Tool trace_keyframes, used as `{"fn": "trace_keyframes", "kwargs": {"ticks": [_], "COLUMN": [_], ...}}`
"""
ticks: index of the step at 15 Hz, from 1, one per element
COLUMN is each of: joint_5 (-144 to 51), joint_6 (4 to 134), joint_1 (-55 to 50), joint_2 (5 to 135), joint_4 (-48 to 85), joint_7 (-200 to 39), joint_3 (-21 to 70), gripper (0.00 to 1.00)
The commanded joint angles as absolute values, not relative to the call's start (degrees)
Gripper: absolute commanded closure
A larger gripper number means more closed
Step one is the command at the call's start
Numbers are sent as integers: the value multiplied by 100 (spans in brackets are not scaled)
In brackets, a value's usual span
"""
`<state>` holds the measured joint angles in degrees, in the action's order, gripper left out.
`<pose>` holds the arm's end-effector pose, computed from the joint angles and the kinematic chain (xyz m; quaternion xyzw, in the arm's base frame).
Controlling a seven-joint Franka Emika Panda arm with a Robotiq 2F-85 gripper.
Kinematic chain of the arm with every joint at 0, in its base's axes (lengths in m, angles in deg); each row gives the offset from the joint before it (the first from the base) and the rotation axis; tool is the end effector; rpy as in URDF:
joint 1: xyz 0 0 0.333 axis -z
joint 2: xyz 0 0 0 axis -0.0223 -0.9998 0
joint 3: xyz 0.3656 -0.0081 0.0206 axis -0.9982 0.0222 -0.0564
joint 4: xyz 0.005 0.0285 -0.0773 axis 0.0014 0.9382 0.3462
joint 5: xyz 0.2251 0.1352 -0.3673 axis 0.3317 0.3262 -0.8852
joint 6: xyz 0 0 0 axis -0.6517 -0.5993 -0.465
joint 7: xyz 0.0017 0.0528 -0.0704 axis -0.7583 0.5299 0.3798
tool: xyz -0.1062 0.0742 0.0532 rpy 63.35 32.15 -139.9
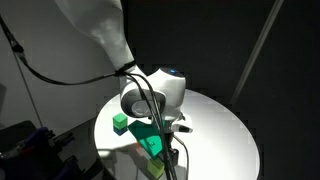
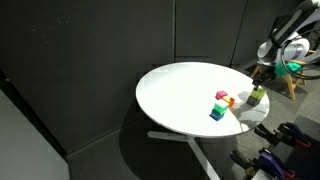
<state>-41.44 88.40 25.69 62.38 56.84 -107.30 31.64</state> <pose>0.4448 -0.3612 0.1263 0.9884 -0.1484 -0.0232 0.0241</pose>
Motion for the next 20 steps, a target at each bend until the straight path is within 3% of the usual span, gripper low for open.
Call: {"fn": "trace_keyframes", "kwargs": {"ticks": [1, 15, 16, 17, 19, 20], "joint_5": [-4013, -4017, -4024, -4033, -4046, -4051], "joint_6": [8949, 8908, 8916, 8918, 8927, 8925], "joint_1": [2764, 2840, 2841, 2839, 2838, 2836], "joint_2": [6159, 5875, 5850, 5828, 5781, 5759], "joint_4": [5629, 5351, 5336, 5325, 5301, 5291], "joint_7": [-11019, -10998, -10997, -10995, -10987, -10979], "joint_3": [3012, 2888, 2887, 2886, 2884, 2884], "gripper": [0, 0, 4, 27, 30, 39]}}
